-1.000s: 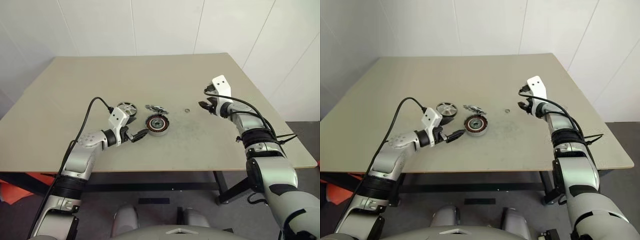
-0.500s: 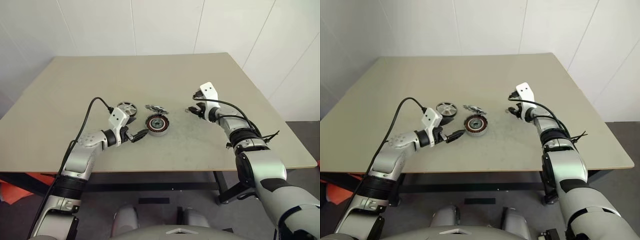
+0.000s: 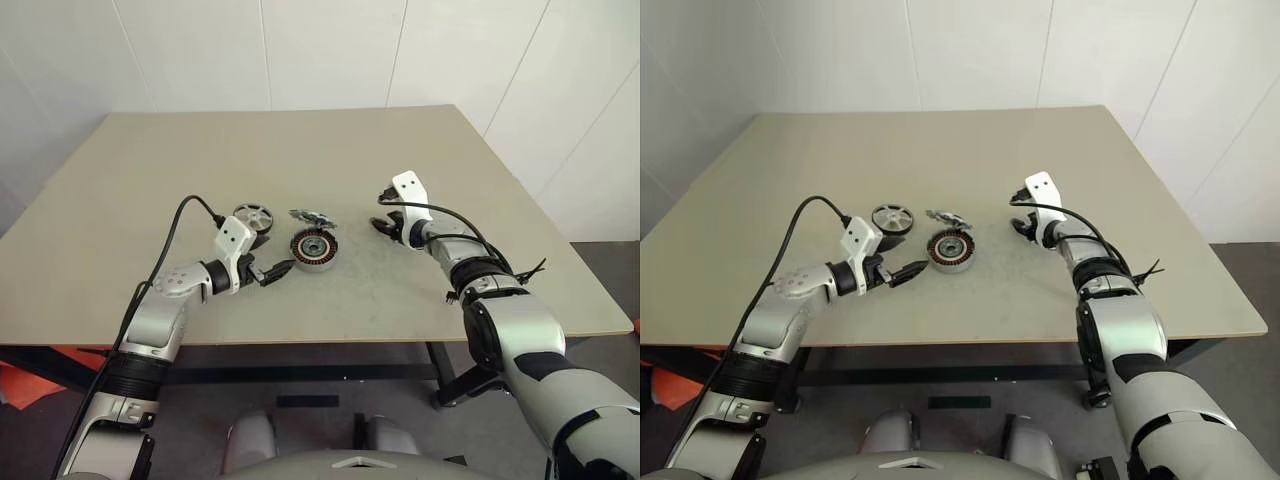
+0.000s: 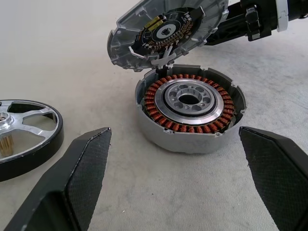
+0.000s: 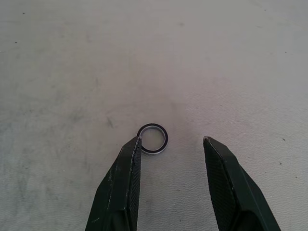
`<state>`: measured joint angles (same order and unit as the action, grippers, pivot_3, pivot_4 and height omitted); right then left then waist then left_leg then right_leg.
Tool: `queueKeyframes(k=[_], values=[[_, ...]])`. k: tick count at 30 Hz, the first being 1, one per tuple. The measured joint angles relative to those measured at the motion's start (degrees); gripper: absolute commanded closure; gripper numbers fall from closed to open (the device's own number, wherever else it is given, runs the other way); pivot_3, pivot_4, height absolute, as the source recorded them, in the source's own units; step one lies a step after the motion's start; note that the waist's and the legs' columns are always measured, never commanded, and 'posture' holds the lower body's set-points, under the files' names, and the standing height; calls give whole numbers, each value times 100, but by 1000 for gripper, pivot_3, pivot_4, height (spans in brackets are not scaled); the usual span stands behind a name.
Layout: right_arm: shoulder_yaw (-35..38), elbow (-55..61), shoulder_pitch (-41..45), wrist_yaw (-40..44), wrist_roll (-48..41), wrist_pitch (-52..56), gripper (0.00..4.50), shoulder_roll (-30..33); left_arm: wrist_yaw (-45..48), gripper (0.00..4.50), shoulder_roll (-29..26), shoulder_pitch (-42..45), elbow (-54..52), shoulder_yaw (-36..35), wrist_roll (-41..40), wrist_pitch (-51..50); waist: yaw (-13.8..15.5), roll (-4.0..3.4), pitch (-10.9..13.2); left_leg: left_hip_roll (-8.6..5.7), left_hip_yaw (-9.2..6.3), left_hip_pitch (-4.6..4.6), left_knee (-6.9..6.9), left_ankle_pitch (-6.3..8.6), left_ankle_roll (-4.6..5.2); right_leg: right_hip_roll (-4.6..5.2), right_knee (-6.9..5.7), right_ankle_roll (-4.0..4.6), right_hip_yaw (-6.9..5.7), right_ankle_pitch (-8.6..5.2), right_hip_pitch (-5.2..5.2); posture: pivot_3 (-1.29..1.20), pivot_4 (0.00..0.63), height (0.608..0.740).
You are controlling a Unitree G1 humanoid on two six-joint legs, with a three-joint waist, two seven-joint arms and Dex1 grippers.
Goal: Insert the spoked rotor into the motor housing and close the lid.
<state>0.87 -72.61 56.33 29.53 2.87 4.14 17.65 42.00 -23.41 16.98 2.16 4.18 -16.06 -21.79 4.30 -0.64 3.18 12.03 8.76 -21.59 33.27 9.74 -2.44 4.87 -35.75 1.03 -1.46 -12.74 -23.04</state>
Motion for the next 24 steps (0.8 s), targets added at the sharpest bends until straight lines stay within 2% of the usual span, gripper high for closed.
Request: queueKeyframes(k=[24], values=[[18,-219,201,-191,53,31,2223,-222,-49,0,-50,-99,-40,-5,14,-22,-10,-1,1,1,0,-6,-1,0,0,-1,1,0,0,0,-7,0,0,740]])
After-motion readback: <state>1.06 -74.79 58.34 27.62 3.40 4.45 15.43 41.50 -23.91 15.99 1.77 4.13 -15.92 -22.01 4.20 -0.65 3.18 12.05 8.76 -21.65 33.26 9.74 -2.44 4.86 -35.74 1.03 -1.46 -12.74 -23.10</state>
